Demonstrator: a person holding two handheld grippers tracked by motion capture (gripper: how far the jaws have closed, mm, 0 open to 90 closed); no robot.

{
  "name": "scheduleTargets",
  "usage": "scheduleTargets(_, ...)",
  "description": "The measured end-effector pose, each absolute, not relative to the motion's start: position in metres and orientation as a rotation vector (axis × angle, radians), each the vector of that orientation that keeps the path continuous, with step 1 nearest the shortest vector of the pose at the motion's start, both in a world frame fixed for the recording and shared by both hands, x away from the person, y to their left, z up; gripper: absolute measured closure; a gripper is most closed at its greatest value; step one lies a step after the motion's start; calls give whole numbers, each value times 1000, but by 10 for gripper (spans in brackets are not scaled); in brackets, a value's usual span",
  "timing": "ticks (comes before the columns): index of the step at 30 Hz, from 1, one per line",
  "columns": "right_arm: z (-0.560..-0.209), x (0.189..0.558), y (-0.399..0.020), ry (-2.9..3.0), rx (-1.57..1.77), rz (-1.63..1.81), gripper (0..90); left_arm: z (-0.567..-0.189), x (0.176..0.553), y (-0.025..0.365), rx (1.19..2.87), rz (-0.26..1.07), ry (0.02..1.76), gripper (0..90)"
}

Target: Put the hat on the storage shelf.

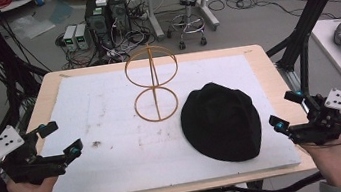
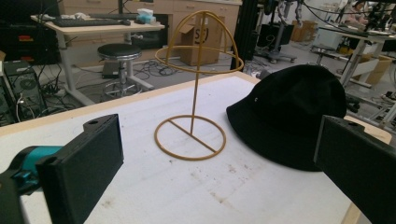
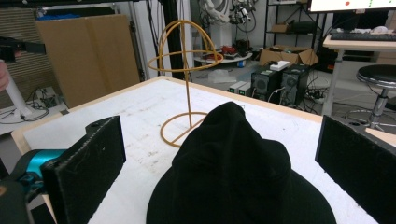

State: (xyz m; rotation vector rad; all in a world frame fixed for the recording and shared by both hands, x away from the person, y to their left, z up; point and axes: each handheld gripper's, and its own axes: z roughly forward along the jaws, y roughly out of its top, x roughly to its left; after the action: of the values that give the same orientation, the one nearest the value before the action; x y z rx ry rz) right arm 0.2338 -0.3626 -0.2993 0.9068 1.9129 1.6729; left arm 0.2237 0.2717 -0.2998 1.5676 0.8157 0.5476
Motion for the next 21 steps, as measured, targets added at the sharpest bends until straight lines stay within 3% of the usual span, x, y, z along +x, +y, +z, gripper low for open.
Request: scheduleTargets(21, -296, 250, -349, 1981, 848, 1652, 11, -304, 224, 268, 1582, 542, 824, 17)
